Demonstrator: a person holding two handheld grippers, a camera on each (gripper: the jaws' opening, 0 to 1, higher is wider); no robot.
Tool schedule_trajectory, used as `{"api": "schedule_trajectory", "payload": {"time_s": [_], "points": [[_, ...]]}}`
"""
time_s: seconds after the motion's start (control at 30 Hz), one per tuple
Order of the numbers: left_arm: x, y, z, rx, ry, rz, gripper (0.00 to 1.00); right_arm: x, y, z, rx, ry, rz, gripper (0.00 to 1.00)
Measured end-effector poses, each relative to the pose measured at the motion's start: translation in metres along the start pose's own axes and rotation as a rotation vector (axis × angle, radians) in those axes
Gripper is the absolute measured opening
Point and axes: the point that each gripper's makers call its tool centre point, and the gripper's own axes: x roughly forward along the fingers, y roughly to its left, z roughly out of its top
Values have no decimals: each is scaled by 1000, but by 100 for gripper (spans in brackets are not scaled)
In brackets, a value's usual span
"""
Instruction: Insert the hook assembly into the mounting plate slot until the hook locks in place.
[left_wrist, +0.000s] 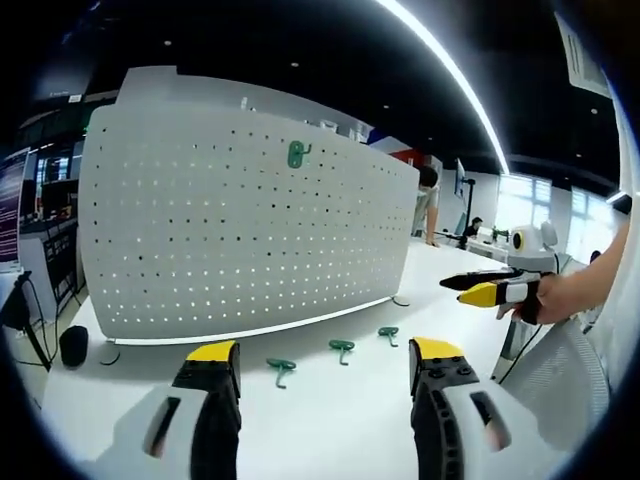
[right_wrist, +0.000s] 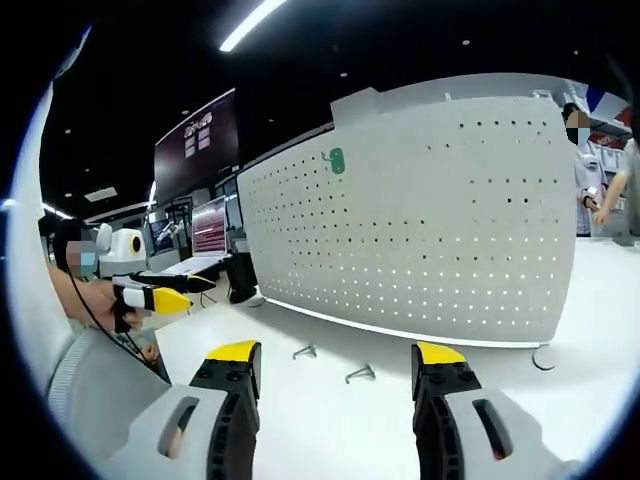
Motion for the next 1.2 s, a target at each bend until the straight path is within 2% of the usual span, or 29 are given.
{"api": "schedule_trajectory", "payload": {"time_s": [0.17,0.3,0.37,0.6,0.7,0.77,0.93,1.03,1.2], "points": [[1,-2,0,4,5,-9,71,0,-1,-2,-2,7,1,59],[5,-2,1,43,28,-29,71,0,0,-3,-7,13,2,59],[6,-2,0,74,53,-44,70,0,2,-5,-10,24,5,59],[19,4,-11,99,166,-94,69,2,-2,-15,3,65,-5,59],[25,5,-10,114,180,-114,69,2,-2,-16,3,69,-8,59],[28,6,-12,123,212,-136,68,2,-3,-17,3,74,-9,59],[36,10,-21,216,317,-195,67,2,-4,-20,7,85,-13,59],[40,11,-23,311,350,-229,66,3,-3,-21,4,92,-12,59],[45,16,-28,421,409,-275,67,3,-2,-24,-1,108,-8,58]]}}
